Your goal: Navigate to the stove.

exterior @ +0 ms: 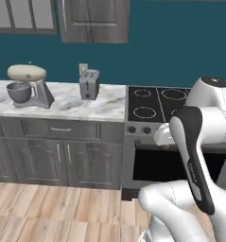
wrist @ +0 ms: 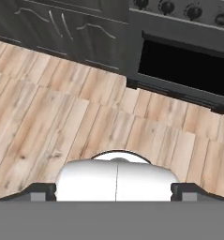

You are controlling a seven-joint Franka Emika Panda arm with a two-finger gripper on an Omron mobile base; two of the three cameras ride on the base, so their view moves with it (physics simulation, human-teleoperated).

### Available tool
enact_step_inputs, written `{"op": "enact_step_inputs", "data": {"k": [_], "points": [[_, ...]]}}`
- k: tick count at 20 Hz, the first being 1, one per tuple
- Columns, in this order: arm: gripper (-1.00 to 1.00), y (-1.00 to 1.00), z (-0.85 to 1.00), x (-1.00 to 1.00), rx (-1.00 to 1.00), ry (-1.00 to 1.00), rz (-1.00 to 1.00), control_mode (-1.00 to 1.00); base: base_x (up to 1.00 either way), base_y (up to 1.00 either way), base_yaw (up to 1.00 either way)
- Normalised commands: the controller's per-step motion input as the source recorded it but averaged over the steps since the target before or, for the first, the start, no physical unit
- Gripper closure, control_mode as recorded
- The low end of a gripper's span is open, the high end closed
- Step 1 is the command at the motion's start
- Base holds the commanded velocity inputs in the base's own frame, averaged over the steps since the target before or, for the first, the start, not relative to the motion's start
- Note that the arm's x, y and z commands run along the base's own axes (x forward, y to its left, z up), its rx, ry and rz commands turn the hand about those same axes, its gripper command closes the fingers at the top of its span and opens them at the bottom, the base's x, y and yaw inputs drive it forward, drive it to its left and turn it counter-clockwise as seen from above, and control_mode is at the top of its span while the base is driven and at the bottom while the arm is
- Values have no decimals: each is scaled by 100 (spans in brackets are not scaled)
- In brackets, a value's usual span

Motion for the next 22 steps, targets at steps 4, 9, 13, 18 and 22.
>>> {"op": "enact_step_inputs", "data": {"k": [4, 9, 13, 18, 22], "points": [[-100, 0, 0, 0, 0, 0, 0, 100, 58, 37, 38], [-100, 0, 0, 0, 0, 0, 0, 100, 45, -86, 3], [-100, 0, 0, 0, 0, 0, 0, 100, 84, -100, -12], [-100, 0, 0, 0, 0, 0, 0, 100, 100, -77, -24], [-100, 0, 0, 0, 0, 0, 0, 100, 100, -76, -31]]}}
